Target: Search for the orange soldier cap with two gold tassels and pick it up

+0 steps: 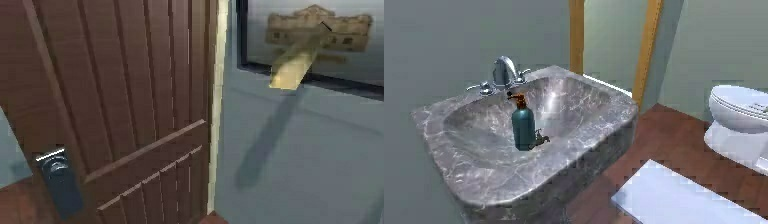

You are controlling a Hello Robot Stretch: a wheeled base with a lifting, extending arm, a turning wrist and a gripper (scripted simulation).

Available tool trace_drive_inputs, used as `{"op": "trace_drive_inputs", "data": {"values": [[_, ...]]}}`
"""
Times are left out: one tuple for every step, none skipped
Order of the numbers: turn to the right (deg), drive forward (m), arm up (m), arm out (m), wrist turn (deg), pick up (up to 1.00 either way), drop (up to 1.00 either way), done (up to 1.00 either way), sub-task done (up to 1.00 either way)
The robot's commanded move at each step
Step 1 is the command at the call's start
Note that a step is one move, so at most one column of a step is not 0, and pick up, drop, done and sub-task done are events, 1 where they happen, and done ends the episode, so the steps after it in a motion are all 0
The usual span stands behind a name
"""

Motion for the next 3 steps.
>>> {"op": "trace_drive_inputs", "data": {"values": [[-42.0,0.0,0.0,0.0,0.0,0.0,0.0,0.0,0.0],[0.0,0.15,0.0,0.0,0.0,0.0,0.0,0.0,0.0],[-45.0,0.0,0.0,0.0,0.0,0.0,0.0,0.0,0.0]]}}
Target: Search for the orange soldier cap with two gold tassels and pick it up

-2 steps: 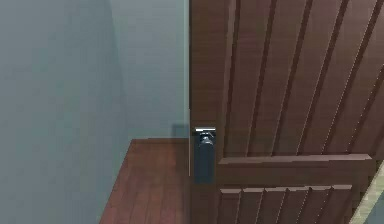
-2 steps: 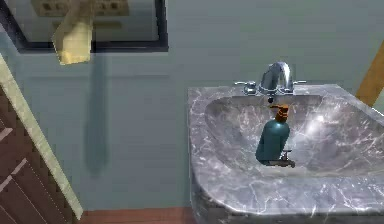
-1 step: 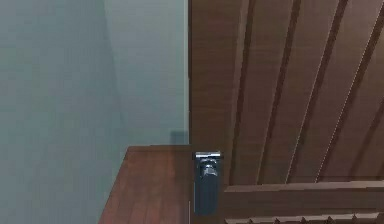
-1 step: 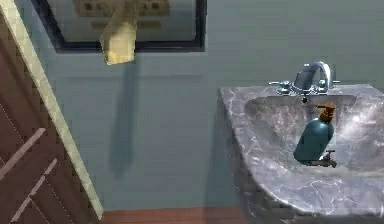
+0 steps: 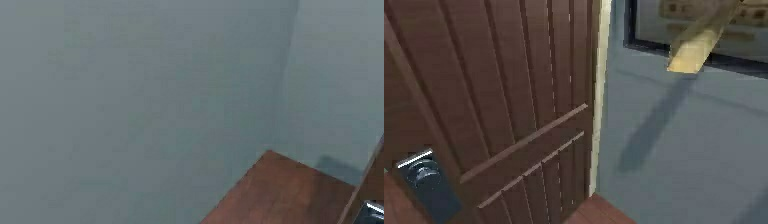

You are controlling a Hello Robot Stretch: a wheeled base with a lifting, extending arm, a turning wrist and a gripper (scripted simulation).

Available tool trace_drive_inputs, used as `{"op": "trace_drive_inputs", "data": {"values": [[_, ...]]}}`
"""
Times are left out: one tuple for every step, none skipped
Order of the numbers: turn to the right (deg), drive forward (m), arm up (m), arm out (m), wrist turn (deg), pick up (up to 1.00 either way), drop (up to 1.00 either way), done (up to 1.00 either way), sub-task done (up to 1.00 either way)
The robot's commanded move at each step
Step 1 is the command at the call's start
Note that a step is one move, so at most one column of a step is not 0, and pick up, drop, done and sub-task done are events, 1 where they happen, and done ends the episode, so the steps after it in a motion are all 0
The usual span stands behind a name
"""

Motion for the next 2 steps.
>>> {"op": "trace_drive_inputs", "data": {"values": [[-45.0,0.0,0.0,0.0,0.0,0.0,0.0,0.0,0.0],[-45.0,0.0,0.0,0.0,0.0,0.0,0.0,0.0,0.0]]}}
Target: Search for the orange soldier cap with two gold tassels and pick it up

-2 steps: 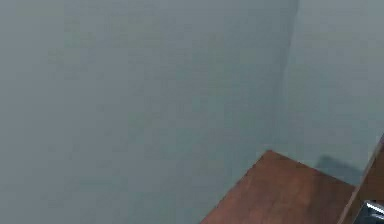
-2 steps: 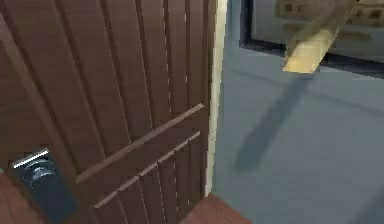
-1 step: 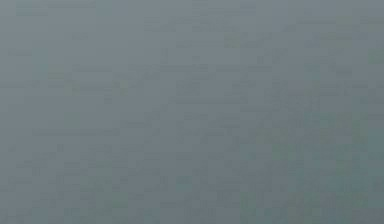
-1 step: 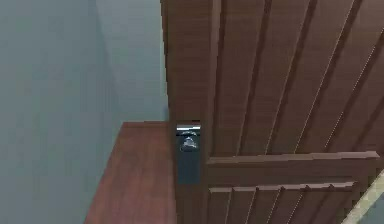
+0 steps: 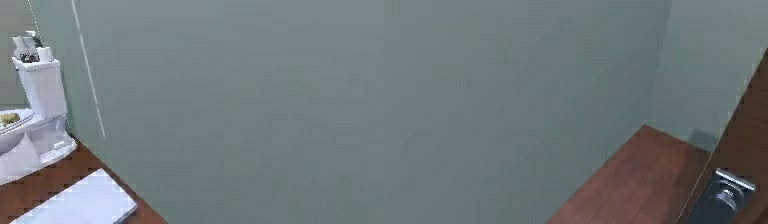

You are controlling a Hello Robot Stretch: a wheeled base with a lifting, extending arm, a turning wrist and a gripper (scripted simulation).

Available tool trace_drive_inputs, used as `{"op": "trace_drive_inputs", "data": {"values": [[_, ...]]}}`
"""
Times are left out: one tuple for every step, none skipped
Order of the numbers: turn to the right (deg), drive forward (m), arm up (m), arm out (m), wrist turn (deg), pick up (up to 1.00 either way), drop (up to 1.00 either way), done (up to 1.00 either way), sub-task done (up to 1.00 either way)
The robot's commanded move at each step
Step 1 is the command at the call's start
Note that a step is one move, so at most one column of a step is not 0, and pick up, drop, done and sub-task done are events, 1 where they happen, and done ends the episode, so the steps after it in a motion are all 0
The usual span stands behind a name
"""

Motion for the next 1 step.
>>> {"op": "trace_drive_inputs", "data": {"values": [[-42.0,0.0,0.0,0.0,0.0,0.0,0.0,0.0,0.0]]}}
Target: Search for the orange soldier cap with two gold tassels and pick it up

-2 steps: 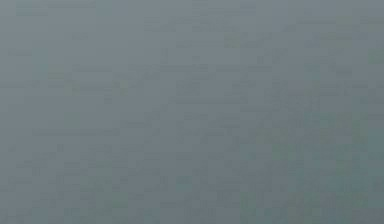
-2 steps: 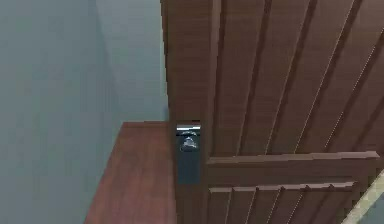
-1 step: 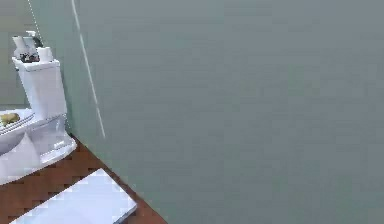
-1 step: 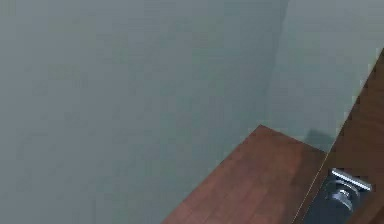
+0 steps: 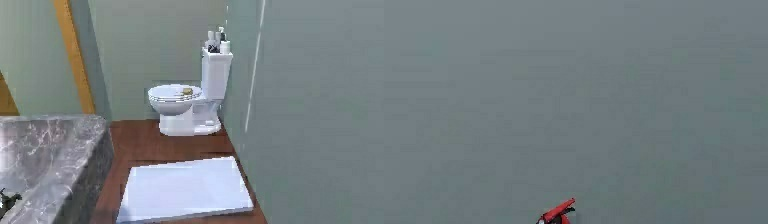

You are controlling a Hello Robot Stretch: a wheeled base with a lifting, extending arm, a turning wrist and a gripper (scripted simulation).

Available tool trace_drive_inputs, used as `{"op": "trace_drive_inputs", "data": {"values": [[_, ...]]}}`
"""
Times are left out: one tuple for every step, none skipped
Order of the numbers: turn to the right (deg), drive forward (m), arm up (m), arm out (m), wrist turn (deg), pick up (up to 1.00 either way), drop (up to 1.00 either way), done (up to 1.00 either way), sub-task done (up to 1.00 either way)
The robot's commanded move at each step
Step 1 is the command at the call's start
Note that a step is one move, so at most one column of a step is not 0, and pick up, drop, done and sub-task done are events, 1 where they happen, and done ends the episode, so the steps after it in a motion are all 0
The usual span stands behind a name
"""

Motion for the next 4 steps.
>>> {"op": "trace_drive_inputs", "data": {"values": [[0.0,1.0,0.0,0.0,0.0,0.0,0.0,0.0,0.0],[-18.0,0.0,0.0,0.0,0.0,0.0,0.0,0.0,0.0],[0.0,0.5,0.0,0.0,0.0,0.0,0.0,0.0,0.0],[-45.0,0.0,0.0,0.0,0.0,0.0,0.0,0.0,0.0]]}}
